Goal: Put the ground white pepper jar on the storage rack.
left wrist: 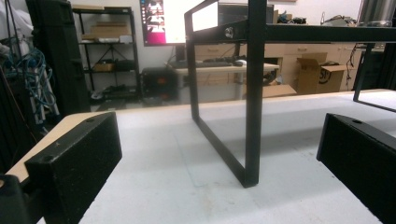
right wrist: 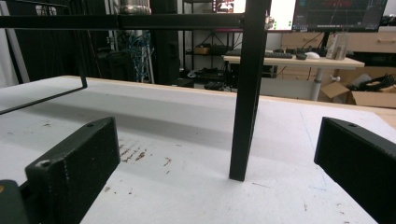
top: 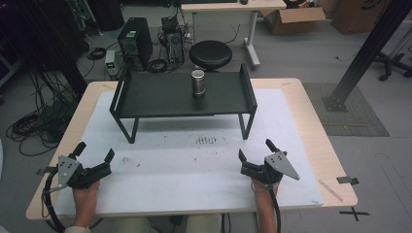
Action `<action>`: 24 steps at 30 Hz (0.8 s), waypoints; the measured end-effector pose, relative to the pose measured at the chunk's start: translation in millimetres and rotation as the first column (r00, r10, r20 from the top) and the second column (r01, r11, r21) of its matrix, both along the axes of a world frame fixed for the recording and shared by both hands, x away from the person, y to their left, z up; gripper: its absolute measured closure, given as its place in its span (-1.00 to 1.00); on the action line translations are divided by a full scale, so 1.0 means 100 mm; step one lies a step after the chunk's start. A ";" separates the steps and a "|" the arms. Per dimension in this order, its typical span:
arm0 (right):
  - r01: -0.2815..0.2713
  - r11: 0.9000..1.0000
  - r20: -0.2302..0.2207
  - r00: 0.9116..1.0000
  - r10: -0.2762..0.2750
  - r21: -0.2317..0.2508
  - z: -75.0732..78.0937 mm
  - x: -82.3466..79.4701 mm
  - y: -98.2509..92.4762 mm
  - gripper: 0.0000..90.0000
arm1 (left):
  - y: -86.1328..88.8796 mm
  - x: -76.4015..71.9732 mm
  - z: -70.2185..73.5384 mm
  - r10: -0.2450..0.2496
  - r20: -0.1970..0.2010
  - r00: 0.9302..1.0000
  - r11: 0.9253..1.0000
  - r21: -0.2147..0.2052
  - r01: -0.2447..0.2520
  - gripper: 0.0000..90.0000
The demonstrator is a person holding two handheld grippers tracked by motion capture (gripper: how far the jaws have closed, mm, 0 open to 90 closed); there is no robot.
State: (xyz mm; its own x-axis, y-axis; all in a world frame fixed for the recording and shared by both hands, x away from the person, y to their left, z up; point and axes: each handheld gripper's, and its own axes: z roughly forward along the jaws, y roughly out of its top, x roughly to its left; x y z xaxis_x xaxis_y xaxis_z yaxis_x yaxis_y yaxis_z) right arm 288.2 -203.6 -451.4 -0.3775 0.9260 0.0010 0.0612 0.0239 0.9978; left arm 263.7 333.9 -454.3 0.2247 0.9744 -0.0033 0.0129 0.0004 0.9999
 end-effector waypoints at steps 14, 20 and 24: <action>0.013 1.000 0.058 0.998 -0.014 0.024 -0.02 -0.06 -0.02 -1.00 | 0.00 0.00 0.00 0.000 0.002 1.000 1.000 0.001 0.000 -0.99; 0.012 1.000 0.057 0.998 -0.014 0.026 -0.02 -0.06 -0.02 -1.00 | 0.00 0.00 0.00 0.000 0.002 1.000 1.000 0.001 0.000 -0.99; 0.013 1.000 0.059 0.998 -0.014 0.027 -0.02 -0.06 -0.02 -1.00 | 0.00 0.00 0.00 0.000 0.001 1.000 1.000 0.001 0.000 -0.99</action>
State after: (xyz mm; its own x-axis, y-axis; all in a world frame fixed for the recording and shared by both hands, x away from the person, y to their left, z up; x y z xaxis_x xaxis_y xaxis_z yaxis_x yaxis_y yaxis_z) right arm 282.1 -205.7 -453.8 -0.3652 0.9309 0.0037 0.0023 -0.0031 1.0000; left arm 263.4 333.9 -454.4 0.2244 0.9745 -0.0020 0.0116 -0.0006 0.9999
